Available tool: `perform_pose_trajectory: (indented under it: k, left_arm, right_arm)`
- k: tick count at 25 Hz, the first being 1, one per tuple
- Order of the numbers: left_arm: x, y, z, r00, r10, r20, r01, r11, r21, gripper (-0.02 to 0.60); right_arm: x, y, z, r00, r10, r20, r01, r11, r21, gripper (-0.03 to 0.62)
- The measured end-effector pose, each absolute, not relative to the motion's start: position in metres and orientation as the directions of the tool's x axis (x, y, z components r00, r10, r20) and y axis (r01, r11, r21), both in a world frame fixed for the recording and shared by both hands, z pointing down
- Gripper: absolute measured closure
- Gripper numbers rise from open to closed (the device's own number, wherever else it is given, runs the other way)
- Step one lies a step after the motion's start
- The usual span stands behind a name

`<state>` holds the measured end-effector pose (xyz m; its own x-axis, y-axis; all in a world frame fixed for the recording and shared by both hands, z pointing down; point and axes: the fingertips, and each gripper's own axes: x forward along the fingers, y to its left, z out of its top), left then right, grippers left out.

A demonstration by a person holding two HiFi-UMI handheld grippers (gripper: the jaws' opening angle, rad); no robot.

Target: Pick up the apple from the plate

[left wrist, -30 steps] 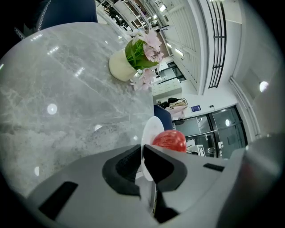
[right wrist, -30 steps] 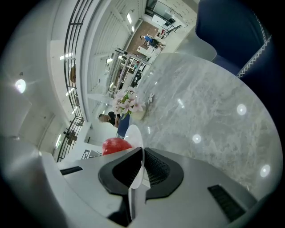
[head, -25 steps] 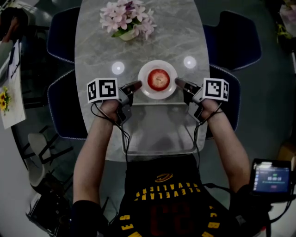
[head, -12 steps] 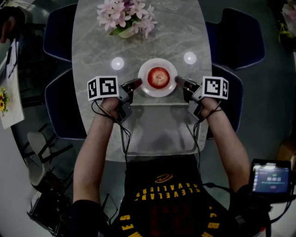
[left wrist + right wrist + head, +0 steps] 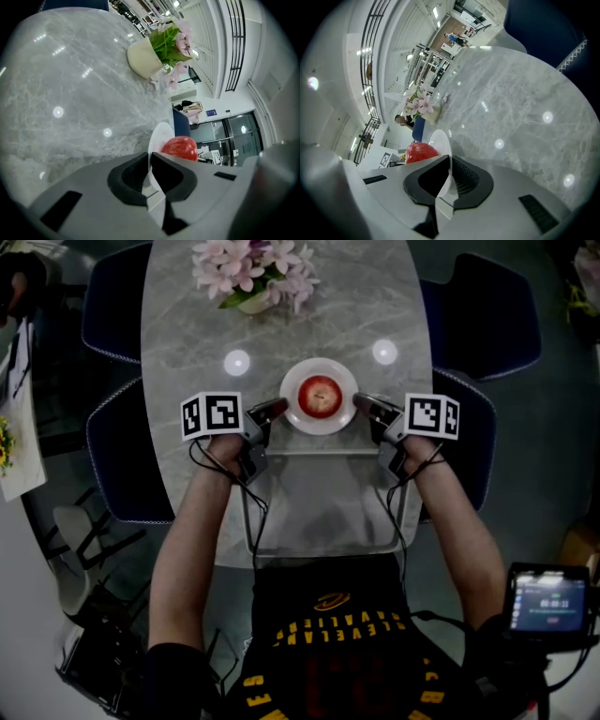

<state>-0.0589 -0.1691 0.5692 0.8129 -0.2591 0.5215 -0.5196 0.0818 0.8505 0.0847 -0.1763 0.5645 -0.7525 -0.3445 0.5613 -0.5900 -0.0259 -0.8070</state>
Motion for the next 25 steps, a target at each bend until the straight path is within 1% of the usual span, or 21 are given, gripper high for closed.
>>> perform_pose_trajectory:
  k: [11,25]
  left_arm:
    - [-0.058,-0.165,0.58,0.81,-0.241,0.534,-0.529,0.092,0.844,0.555]
    - [-0.059,-0.163,0.583,0.814,-0.226,0.535,-0.528,0.094,0.844,0.555]
  right_arm:
    - [0.086,-0.173,0.575,-0.738,-0.324,0.592,-0.615,-0.038,-0.788,0.563]
    - [0.084,-0.17,0.58,-0.742,-0.309,0.595,-0.615,-0.041,-0.788,0.563]
